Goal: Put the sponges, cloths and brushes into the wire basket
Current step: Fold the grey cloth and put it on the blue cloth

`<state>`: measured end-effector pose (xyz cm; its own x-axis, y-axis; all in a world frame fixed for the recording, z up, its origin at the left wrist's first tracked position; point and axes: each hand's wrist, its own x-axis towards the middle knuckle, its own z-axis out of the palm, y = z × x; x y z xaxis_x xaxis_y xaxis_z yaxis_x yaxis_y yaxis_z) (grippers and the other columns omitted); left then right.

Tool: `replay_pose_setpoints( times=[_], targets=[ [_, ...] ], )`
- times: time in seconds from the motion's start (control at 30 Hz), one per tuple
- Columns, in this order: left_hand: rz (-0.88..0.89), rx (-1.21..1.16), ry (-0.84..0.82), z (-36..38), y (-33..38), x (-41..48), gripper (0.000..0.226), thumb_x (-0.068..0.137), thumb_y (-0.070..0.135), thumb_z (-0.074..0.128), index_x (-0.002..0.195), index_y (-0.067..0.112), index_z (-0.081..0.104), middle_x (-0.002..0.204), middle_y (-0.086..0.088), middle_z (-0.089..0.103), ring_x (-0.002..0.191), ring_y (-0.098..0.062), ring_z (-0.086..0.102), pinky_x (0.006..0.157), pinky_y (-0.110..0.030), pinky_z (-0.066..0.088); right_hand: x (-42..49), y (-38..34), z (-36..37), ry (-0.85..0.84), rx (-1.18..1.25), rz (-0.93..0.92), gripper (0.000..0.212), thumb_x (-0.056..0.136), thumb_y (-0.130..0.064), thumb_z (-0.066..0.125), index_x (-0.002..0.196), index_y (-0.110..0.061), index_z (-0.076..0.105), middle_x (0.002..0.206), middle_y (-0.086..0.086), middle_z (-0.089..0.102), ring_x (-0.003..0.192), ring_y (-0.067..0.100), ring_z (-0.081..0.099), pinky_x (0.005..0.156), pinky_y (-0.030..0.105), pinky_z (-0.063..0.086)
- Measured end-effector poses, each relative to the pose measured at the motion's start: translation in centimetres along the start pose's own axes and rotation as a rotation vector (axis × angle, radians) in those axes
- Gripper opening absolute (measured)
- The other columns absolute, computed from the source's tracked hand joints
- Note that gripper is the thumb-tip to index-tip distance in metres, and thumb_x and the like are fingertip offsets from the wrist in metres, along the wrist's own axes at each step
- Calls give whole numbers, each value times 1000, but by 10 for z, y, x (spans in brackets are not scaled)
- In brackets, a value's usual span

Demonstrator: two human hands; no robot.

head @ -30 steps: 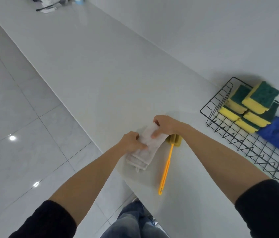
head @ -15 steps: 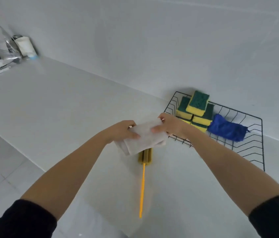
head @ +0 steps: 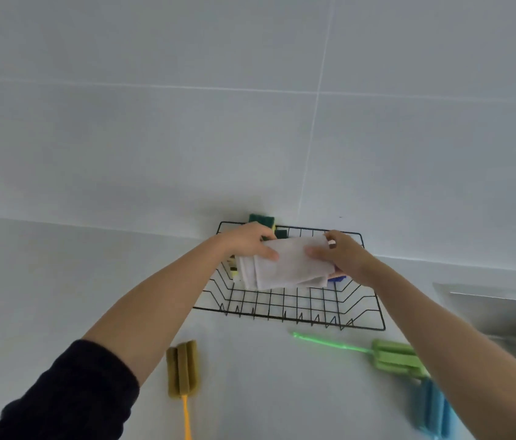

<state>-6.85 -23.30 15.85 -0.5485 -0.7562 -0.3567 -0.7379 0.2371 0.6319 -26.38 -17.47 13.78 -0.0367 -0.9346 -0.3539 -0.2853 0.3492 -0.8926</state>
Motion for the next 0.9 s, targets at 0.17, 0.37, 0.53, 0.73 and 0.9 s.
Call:
replay_pose_setpoints(
  times=[0.17,0.37,0.53,0.73,0.9],
  targets=[
    [39,80,-25,6,30,63,37,85,30,64,113,6,60,93,1,53,86,-17,49,59,-19,33,16,12,-40,184,4,29,34,85,-22,64,110,-5,48,98,14,55,75,23,58,59,33,55],
    [60,184,-73,22,39,131,38,87,33,61,112,4,60,91,-1,52,81,-16,46,55,-21,31,56,36,-69,342,-65,86,38,85,-22,63,116,-8,47,94,11,55,82,27,56,53,27,48],
    [42,221,-136,37,25,171,36,88,29,59,115,5,61,98,-6,58,86,-18,50,62,-25,34,86,61,-72,369,-144,134,47,83,-20,64,124,-9,43,76,2,49,69,21,53,51,24,44],
    [0,271,-156,52,8,198,35,89,25,58,114,1,61,96,-11,58,83,-18,49,67,-26,36,110,76,-62,352,-241,173,47,83,-17,64,122,-8,41,87,9,52,66,21,50,47,22,35],
    [-31,361,-140,57,-2,209,35,89,27,57,116,5,60,112,-14,65,81,-19,51,70,-28,38,125,79,-47,331,-382,195,34,87,-15,56,116,-4,41,94,16,55,78,27,49,66,33,42]
  ],
)
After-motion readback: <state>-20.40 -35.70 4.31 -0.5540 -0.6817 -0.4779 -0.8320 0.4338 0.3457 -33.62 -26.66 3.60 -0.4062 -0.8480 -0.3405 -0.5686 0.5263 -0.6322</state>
